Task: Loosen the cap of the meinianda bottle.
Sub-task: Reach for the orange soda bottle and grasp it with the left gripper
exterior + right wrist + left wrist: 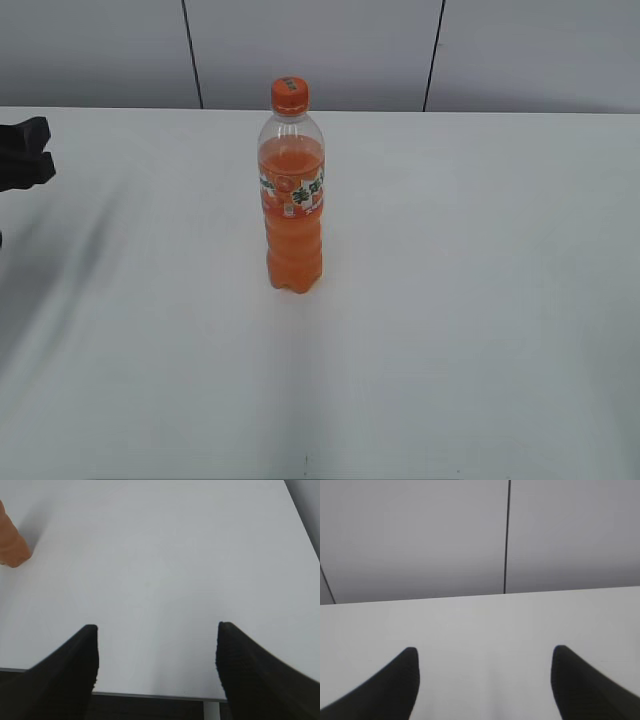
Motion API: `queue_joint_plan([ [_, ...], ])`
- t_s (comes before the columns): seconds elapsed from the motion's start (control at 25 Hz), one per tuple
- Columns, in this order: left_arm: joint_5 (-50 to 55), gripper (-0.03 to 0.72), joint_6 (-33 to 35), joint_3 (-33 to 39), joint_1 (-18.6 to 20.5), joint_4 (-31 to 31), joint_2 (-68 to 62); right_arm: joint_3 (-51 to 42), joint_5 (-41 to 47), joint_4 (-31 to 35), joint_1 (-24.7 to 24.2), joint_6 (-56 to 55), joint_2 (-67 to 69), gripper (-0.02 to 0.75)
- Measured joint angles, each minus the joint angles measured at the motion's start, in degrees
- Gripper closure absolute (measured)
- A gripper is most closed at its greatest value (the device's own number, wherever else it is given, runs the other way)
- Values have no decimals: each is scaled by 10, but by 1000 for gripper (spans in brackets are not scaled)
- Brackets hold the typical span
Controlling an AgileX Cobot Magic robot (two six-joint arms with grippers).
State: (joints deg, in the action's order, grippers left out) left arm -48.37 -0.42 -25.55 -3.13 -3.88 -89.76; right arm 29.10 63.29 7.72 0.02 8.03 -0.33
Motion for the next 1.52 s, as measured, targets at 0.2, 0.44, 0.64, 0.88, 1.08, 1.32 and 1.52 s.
queue_joint_plan([
  [0.2,4,199,-8,0,0,-93,-27,0,0,0,0,0,0,192],
  [0.44,-18,241,-72,0,13,-234,-78,0,0,0,0,0,0,192],
  [0.64,-78,249,-153,-13,69,-411,-120,0,0,0,0,0,0,192],
  [0.88,-79,251,-217,-77,84,-588,-179,0,0,0,0,0,0,192],
  [1.08,-119,249,-228,-130,84,-642,-237,0,0,0,0,-1,0,192],
  [1.32,-174,222,-258,-198,68,-738,-292,0,0,0,0,-1,0,192],
  [1.52,-165,211,-278,-234,24,-744,-298,0,0,0,0,-1,0,192],
])
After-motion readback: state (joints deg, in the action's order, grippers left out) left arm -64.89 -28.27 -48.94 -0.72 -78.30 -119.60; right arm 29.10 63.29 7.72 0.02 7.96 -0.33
